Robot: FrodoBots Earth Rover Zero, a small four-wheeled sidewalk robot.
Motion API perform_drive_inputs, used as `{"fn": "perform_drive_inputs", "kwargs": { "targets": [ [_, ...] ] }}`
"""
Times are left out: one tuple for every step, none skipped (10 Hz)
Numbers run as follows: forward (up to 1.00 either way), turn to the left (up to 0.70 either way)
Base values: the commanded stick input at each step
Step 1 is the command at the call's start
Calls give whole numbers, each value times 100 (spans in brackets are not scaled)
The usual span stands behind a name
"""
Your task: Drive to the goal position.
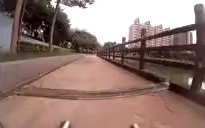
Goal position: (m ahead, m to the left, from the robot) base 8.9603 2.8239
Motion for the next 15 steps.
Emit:
{"fn": "perform_drive_inputs", "kwargs": {
  "targets": [
    [100, 2],
    [100, 3],
    [100, 4],
    [100, 4],
    [100, 4],
    [100, 16],
    [100, 40],
    [100, 39],
    [100, 10],
    [100, 1],
    [100, 0],
    [100, 0],
    [100, 0],
    [100, 0],
    [100, 0]
  ]
}}
